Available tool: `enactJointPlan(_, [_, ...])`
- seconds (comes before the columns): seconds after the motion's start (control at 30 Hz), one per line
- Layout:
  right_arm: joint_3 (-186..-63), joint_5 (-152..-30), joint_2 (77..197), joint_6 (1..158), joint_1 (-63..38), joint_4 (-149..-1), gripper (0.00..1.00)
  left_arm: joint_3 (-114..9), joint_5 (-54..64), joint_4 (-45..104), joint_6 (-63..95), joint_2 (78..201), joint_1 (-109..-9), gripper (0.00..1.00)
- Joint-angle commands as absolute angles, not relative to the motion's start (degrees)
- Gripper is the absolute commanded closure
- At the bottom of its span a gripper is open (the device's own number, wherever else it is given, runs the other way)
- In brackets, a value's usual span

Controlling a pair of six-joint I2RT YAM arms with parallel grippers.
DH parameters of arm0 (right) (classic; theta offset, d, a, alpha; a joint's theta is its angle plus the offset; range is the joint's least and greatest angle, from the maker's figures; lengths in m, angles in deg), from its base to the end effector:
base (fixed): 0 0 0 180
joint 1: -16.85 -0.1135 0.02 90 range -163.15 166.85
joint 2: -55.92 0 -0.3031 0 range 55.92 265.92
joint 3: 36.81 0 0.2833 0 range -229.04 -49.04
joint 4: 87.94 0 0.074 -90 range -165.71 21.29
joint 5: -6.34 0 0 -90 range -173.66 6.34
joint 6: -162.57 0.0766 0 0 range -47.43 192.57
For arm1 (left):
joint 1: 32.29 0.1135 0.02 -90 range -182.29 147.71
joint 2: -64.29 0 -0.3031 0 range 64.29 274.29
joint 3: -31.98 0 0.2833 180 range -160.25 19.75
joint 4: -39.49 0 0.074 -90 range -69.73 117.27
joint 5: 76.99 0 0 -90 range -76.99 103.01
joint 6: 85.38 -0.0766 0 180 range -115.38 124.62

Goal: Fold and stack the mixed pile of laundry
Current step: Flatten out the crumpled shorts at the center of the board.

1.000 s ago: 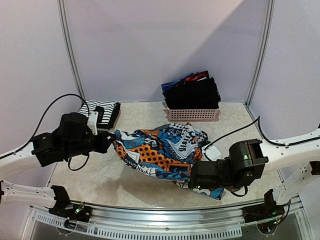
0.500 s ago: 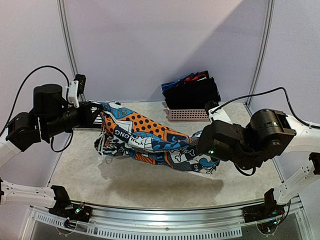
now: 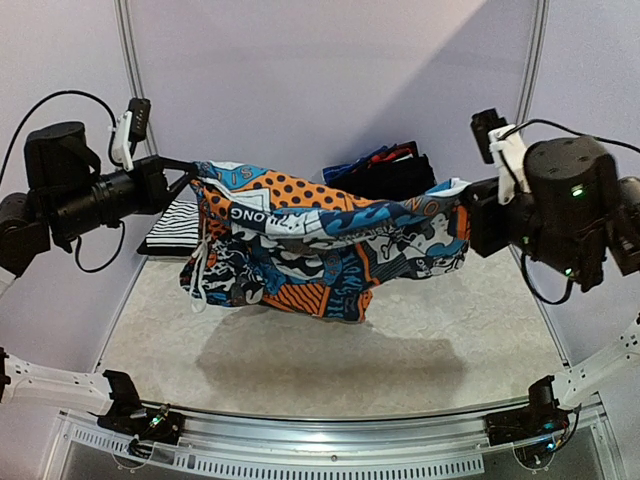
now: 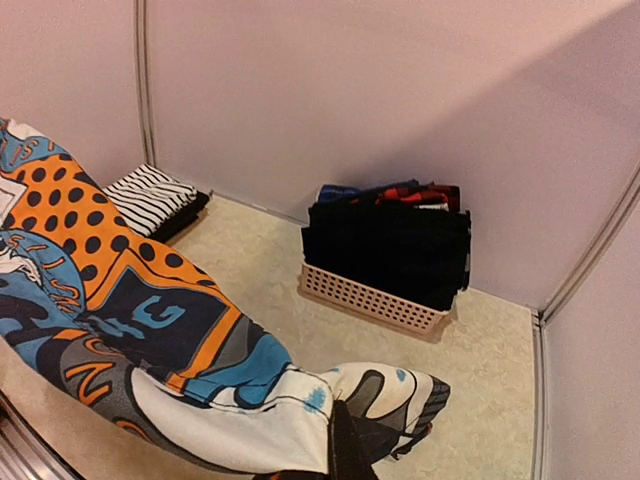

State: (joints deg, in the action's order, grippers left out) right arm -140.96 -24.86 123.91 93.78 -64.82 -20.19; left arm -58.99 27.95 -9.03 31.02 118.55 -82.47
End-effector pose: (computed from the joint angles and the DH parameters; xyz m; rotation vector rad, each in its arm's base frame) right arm 0.0984 0.2200 0.5021 -0.4078 1.8027 0.1514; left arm 0.1528 -0.1524 0.4986 0.1851 1.8199 -0.7286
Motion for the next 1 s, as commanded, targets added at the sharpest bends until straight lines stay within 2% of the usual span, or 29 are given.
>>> enactJointPlan(0.0, [-147.0, -28.7, 118.6, 81.9, -64.5, -26.9, 1.00, -63.0, 20.8, -8.7, 31.9, 119.3, -83.4, 1.00])
enactJointPlan(0.2, [-160.6, -26.4, 122.1, 75.1, -64.5, -21.6, 1.00, -67.1, 9.4, -1.7, 36.4, 120.8, -83.6, 1.00])
enactJointPlan(0.3, [-166.2, -22.9, 125.4, 70.1, -64.5, -25.6, 1.00, -70.7, 5.3, 1.4, 39.1, 122.1, -83.8, 1.00])
enactJointPlan(0.43, [-164.8, -15.9, 127.8, 57.7, -63.2, -40.6, 1.00, -67.7, 13.8, 3.4, 40.3, 120.5, -83.7, 1.00])
enactJointPlan(0.5, [-164.7, -16.4, 130.6, 56.5, -59.3, -39.0, 1.00, -62.4, 22.2, 4.2, 40.7, 119.0, -83.4, 1.00])
enactJointPlan(0.6, [-162.5, -29.6, 135.3, 68.9, -47.2, -28.8, 1.00, -54.0, 28.7, 5.7, 42.9, 117.9, -81.0, 1.00])
enactJointPlan(0.67, [-157.2, -40.1, 137.8, 75.8, -37.9, -28.5, 1.00, -49.7, 28.8, 4.7, 44.5, 118.9, -77.3, 1.00])
enactJointPlan(0.8, [-150.2, -55.6, 145.2, 81.4, -25.4, -33.1, 1.00, -43.5, 19.6, 3.7, 47.8, 126.2, -66.1, 0.99])
enactJointPlan(0.87, [-150.7, -61.2, 150.0, 82.6, -23.0, -34.0, 1.00, -40.6, 14.1, 5.8, 48.9, 131.2, -61.3, 0.87])
enactJointPlan(0.9, [-151.6, -63.3, 152.2, 82.7, -22.6, -34.3, 1.00, -39.4, 13.5, 7.3, 49.1, 133.6, -59.6, 0.73])
enactJointPlan(0.93, [-153.5, -64.9, 156.4, 82.8, -22.3, -33.5, 0.92, -39.0, 13.5, 7.9, 49.1, 135.9, -58.3, 0.55])
enactJointPlan(0.97, [-156.1, -65.5, 159.9, 83.2, -22.0, -31.7, 0.78, -39.1, 12.1, 8.0, 48.6, 138.2, -57.3, 0.37])
